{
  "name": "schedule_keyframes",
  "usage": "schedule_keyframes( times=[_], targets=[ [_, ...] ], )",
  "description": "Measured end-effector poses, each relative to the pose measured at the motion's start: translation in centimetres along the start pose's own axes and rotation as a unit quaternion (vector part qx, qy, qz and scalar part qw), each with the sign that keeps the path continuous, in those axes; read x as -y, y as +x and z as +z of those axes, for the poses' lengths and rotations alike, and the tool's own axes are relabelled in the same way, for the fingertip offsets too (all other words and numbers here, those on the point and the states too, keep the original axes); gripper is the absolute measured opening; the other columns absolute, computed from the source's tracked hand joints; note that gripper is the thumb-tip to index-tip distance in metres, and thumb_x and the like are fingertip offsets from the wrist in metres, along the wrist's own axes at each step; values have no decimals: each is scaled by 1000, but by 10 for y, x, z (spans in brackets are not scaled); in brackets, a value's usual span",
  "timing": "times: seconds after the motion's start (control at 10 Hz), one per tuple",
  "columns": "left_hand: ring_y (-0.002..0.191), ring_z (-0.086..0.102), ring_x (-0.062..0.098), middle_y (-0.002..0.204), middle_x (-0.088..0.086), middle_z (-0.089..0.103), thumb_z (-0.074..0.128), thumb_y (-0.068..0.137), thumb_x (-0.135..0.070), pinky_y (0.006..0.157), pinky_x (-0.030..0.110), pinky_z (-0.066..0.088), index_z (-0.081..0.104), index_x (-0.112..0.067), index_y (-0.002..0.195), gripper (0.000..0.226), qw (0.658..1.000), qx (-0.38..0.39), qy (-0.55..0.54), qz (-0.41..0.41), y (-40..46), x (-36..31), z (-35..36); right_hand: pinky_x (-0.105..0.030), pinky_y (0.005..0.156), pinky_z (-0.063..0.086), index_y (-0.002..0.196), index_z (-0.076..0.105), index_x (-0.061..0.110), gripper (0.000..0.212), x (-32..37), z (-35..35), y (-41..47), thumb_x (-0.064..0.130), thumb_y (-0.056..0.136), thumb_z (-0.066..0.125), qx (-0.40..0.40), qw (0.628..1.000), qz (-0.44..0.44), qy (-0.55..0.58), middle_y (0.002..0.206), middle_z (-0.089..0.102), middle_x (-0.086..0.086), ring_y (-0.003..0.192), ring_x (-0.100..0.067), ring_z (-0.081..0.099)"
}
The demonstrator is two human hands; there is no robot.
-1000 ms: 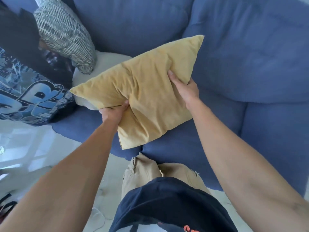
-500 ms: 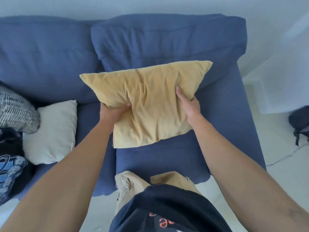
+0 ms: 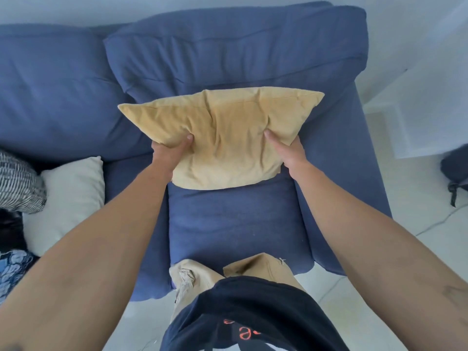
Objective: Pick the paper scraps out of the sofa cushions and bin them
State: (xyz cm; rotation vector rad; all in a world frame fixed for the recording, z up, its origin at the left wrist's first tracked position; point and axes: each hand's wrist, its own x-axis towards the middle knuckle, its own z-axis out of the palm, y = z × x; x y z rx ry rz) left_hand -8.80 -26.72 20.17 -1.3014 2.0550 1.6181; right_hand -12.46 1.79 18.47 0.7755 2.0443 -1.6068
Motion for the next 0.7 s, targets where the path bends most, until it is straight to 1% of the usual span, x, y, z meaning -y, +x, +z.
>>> schedule_keyframes(
  times=[0.1, 0.2, 0.3, 0.4, 0.5, 0.6, 0.7],
  targets=[
    [136, 41, 23, 149, 1, 39, 81, 72, -53, 109, 37, 40, 15, -14, 153, 111, 1000, -2, -2, -8, -2, 3, -2, -36, 111, 42, 146, 37, 29, 110, -6, 1, -1, 75, 55, 79, -11, 1000, -5, 5, 138, 54, 12, 128, -15, 52],
    [134, 45, 24, 147, 1, 43, 83, 67, -58, 109, 40, 43, 21, -14, 151, 114, 1000, -10, -6, -15, -7, 8, -7, -39, 112, 42, 147, 36, 29, 118, -13, -1, -6, 77, 50, 81, -12, 1000, -10, 21, 138, 54, 13, 128, -15, 53],
    [133, 45, 25, 146, 1, 44, 81, 67, -61, 109, 43, 44, 24, -13, 151, 112, 1000, -12, 16, -12, -17, 15, -10, -40, 113, 41, 150, 33, 30, 121, -18, -6, -16, 78, 49, 81, -6, 1000, -10, 23, 142, 51, 13, 131, -15, 50],
    [133, 46, 26, 147, 1, 43, 80, 61, -69, 109, 46, 44, 23, -14, 152, 121, 999, -11, 38, -16, -28, 22, -15, -38, 112, 41, 149, 34, 30, 122, -22, -9, -27, 78, 47, 82, -6, 1000, -13, 28, 142, 51, 14, 130, -13, 50],
    [133, 46, 26, 149, 2, 41, 77, 50, -78, 109, 48, 44, 21, -12, 153, 134, 998, 0, 48, -29, -44, 29, -17, -35, 111, 42, 147, 36, 31, 120, -27, -9, -39, 76, 47, 83, -11, 999, -11, 31, 138, 53, 16, 128, -11, 51],
    [142, 35, 28, 159, 4, 27, 76, 63, -72, 114, 47, 37, 6, -11, 157, 133, 998, 2, 54, -28, -58, 43, -17, -32, 112, 38, 152, 29, 31, 120, -38, -11, -53, 72, 54, 83, -14, 999, -20, 26, 147, 46, 14, 135, -10, 44],
    [147, 25, 29, 164, 4, 17, 76, 66, -70, 118, 48, 30, 1, -12, 157, 132, 998, 11, 59, -25, -73, 58, -19, -37, 117, 30, 158, 12, 31, 128, -50, -12, -68, 74, 57, 80, -24, 1000, -2, 15, 161, 27, 7, 146, -14, 32]
  ],
)
